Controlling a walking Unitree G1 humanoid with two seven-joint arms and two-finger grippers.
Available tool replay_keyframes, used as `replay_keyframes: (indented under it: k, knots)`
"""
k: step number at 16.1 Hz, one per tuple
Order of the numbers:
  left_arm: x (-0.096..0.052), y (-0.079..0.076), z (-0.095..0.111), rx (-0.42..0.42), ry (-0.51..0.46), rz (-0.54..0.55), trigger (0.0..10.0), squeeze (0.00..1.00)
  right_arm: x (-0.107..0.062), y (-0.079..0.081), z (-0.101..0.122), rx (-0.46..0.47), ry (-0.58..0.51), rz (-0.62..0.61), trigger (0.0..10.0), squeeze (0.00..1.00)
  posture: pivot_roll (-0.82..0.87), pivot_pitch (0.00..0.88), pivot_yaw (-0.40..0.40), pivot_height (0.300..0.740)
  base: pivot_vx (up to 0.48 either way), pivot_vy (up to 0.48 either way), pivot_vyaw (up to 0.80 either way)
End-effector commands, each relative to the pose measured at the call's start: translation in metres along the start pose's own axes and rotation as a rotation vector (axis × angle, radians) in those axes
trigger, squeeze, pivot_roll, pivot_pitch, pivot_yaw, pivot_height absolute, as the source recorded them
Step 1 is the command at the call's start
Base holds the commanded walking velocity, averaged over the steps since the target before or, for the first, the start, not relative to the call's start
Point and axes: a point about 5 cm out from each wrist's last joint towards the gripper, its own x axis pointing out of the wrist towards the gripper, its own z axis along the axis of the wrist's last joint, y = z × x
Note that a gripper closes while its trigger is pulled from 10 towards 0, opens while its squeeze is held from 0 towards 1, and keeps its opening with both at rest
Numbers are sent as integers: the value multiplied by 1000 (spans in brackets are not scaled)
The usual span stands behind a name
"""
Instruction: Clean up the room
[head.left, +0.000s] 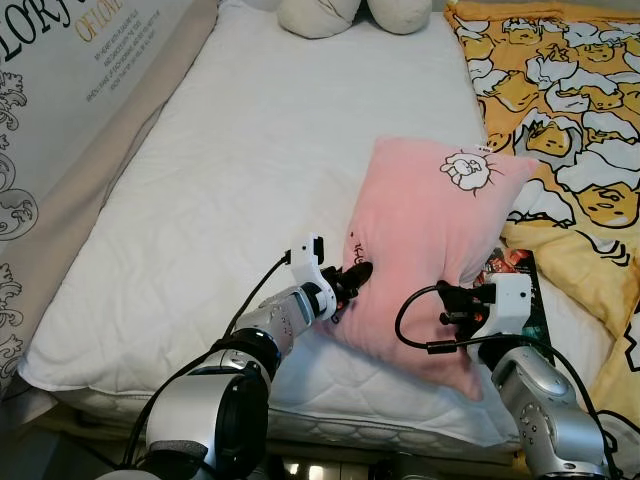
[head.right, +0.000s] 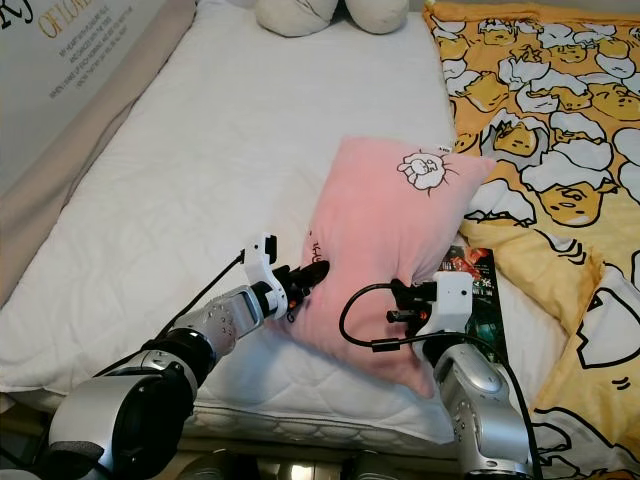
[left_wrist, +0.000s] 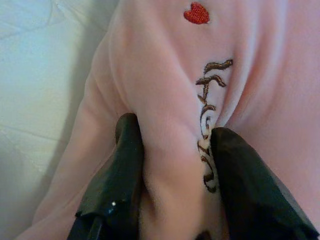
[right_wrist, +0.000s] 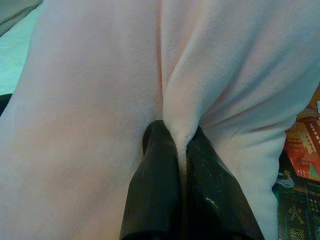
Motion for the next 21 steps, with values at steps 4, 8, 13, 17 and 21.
replay_keyframes:
  k: [4, 8, 13, 17, 21]
  knots:
    - [13, -25, -35, 57, 102, -73, 0, 0, 6, 11, -13, 13, 52, 38, 0, 0, -119, 60, 41, 740, 0, 0, 0]
    - [10, -17, -24, 66, 64, -43, 0, 0, 16, 13, -7, 10, 34, 49, 0, 0, -110, 35, 20, 740, 0, 0, 0]
    - [11, -20, -23, 89, 43, -50, 0, 0, 17, -2, -11, -3, 34, 5, 0, 0, -109, 17, 47, 740, 0, 0, 0]
    - [11, -24, 6, 204, -31, -86, 0, 0, 26, -5, 18, -31, -77, -46, 0, 0, -146, 1, 92, 740, 0, 0, 0]
    - [3, -37, 71, 418, -240, -100, 0, 0, 33, 2, 79, -98, -279, -35, 0, 0, -162, 0, 142, 740, 0, 0, 0]
